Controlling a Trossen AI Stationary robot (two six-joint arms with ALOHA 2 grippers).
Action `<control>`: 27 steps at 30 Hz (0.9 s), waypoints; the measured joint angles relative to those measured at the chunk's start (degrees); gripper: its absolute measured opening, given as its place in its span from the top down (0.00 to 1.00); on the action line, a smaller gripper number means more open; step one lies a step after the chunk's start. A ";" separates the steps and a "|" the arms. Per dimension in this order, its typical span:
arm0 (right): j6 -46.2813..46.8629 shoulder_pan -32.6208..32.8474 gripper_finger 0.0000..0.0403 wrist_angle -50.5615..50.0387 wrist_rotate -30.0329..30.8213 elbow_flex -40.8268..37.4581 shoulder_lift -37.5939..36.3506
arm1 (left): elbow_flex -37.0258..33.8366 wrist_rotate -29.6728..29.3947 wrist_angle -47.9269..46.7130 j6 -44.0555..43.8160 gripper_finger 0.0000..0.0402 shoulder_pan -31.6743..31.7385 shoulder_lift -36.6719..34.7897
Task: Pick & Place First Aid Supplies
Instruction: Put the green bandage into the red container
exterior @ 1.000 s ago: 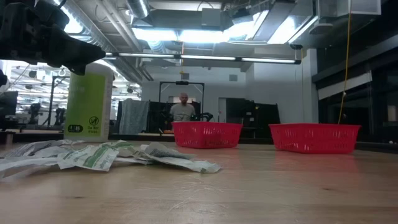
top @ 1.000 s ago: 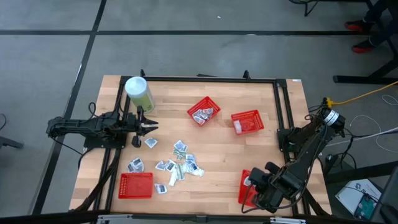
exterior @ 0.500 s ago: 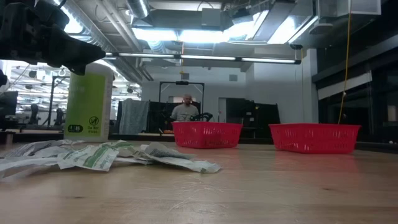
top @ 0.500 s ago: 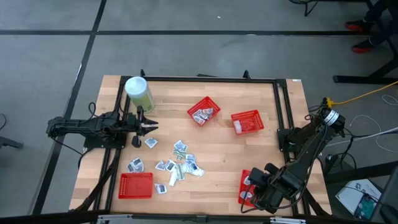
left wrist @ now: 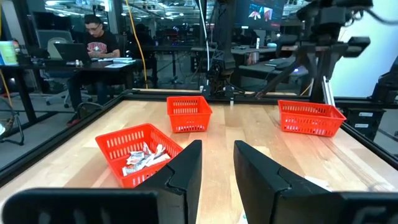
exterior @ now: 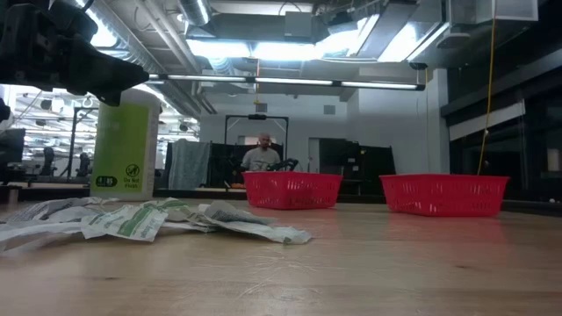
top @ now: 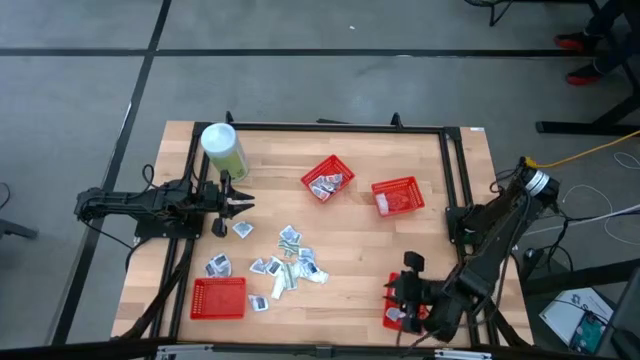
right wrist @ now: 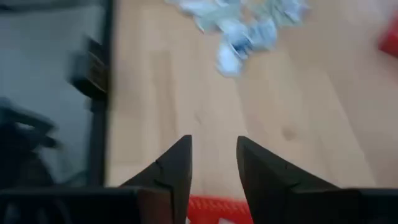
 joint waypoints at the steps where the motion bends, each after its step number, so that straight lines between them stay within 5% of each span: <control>1: -2.69 -0.40 0.69 4.37 -0.69 -2.12 -1.85 | 0.00 0.00 0.00 0.00 0.78 0.00 0.00; 7: -25.47 -4.78 0.69 41.97 -14.40 -21.56 -14.56 | 0.00 0.02 0.00 0.00 0.78 0.00 0.00; 11: -32.25 -9.14 0.69 57.47 -22.39 -34.13 -23.18 | 0.00 0.02 0.00 0.00 0.78 0.00 0.00; 18: -40.39 -13.91 0.69 64.48 -24.47 -47.21 -38.96 | 0.00 0.02 0.00 0.00 0.78 0.00 0.00; 27: -45.20 -18.76 0.69 64.21 -29.07 -54.44 -54.73 | 0.00 0.04 -0.02 0.00 0.78 0.00 0.00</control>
